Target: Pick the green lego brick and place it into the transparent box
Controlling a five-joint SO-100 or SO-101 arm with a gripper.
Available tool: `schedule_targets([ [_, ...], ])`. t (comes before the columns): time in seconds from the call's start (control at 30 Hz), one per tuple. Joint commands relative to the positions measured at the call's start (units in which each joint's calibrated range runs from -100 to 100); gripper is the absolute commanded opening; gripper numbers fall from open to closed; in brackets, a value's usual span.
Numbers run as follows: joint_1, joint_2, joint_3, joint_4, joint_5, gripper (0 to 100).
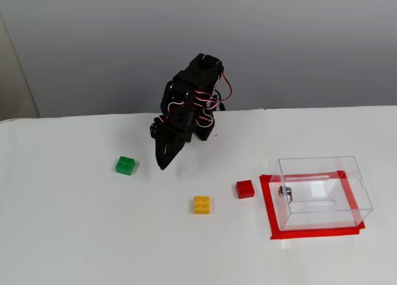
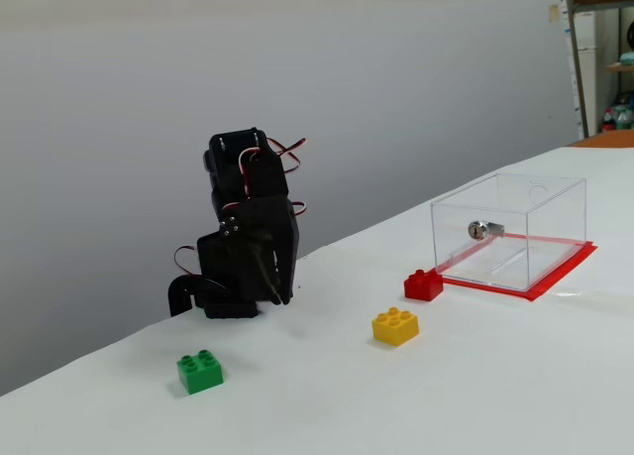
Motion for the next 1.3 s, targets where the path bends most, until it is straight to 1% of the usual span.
schedule_targets([
  [0.0, 5.02, 7.38, -6.82, -0.23, -2.57, 2],
  [0.27, 16.63, 18.32, -11.88, -6.24, -3.25, 2],
  [0.47, 21.07, 22.40, -12.16, -8.93, -3.30, 2],
  [0.63, 22.03, 26.30, -17.13, -8.93, -3.41, 2],
  [0.97, 22.62, 37.93, -27.53, -8.15, -9.20, 2],
  [1.07, 23.95, 40.73, -28.07, -8.15, -10.14, 2],
  [1.27, 26.46, 45.14, -26.08, -7.89, -9.72, 2],
])
